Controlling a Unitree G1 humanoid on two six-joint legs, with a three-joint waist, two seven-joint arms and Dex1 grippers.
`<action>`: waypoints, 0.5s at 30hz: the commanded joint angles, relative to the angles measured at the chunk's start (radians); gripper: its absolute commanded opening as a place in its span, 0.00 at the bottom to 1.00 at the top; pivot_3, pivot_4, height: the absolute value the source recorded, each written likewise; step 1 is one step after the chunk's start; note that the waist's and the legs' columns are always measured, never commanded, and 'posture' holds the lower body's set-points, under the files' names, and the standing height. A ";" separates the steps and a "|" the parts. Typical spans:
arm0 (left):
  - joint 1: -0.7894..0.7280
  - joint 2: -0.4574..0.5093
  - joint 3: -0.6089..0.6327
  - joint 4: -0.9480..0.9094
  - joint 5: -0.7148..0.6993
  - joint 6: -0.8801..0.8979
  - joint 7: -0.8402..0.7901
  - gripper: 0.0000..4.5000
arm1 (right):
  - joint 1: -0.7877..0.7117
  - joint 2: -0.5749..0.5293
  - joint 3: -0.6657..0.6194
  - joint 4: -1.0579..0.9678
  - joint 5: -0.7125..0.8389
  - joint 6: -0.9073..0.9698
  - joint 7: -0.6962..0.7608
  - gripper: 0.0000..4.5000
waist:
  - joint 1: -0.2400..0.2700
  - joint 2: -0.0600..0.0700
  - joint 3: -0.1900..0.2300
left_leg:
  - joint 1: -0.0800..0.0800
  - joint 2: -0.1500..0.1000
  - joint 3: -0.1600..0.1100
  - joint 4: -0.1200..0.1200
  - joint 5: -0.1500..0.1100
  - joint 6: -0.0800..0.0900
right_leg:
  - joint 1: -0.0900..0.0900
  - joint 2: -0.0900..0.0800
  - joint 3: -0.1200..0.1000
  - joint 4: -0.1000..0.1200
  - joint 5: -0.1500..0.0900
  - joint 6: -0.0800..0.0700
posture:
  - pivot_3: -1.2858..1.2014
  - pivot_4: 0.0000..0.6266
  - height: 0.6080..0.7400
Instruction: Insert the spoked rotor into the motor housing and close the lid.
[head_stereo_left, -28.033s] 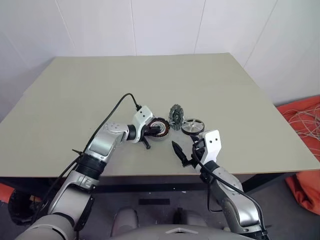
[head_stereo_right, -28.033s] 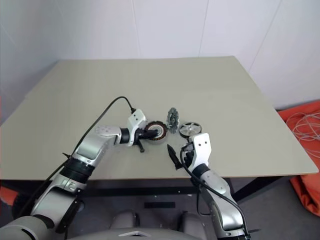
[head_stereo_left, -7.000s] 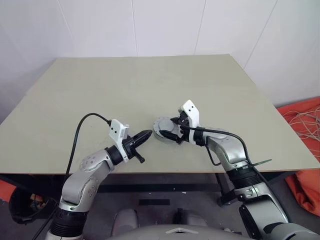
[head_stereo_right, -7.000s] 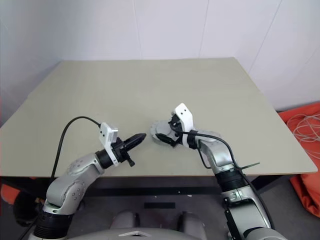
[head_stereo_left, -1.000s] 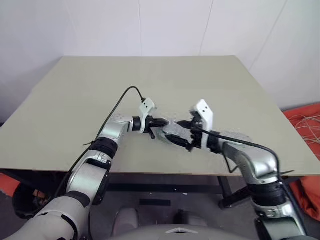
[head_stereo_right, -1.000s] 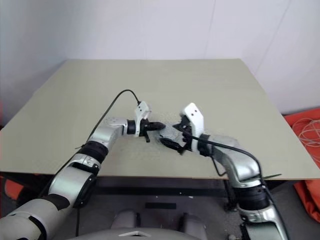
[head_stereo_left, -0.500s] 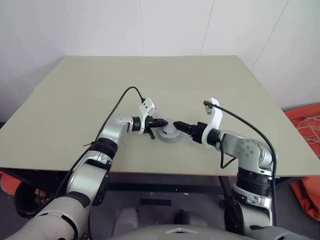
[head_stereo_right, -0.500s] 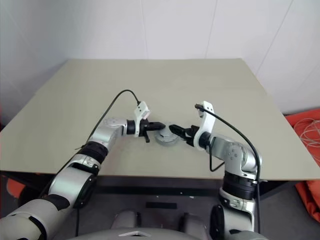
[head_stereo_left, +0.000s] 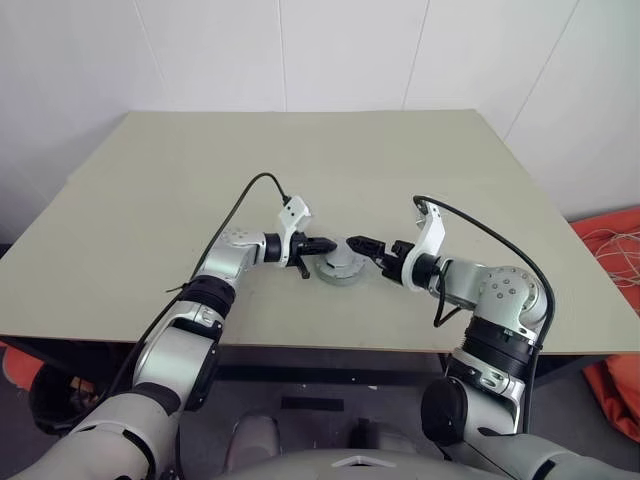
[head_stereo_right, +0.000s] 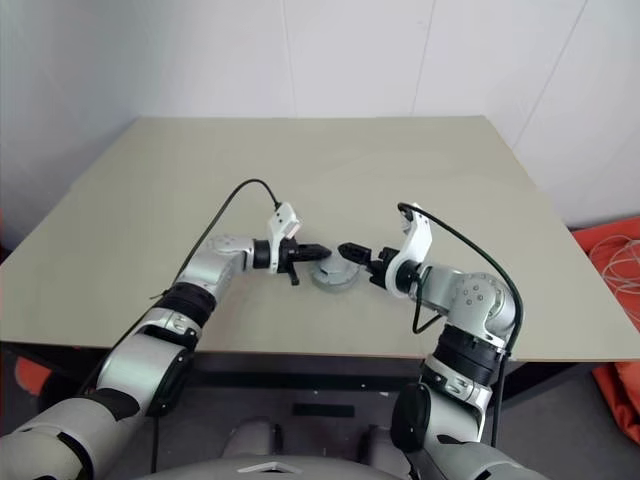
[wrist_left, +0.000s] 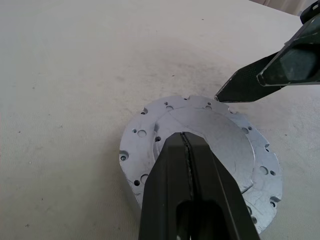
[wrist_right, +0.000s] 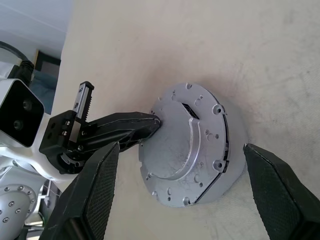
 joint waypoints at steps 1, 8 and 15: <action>-0.003 0.005 -0.011 0.024 0.025 0.010 0.002 0.00 | -0.024 0.010 -0.013 -0.002 0.004 0.011 -0.009 0.99 | 0.000 0.000 0.000 | 0.000 0.000 0.000 0.000 0.000 0.000 | 0.000 0.000 0.000 0.000 0.000 0.000 | 0.52 0.00 1.00; -0.003 0.003 -0.013 0.022 0.024 0.011 0.001 0.00 | -0.006 0.031 -0.003 0.002 0.007 0.011 -0.023 0.99 | 0.000 0.000 0.000 | 0.000 0.000 0.000 0.000 0.000 0.000 | 0.000 0.000 0.000 0.000 0.000 0.000 | 0.52 0.00 1.00; -0.002 0.001 -0.012 0.019 0.023 0.014 0.002 0.00 | -0.002 0.044 0.004 0.021 0.000 0.011 -0.033 0.99 | 0.000 0.000 0.000 | 0.000 0.000 0.000 0.000 0.000 0.000 | 0.000 0.000 0.000 0.000 0.000 0.000 | 0.52 0.00 1.00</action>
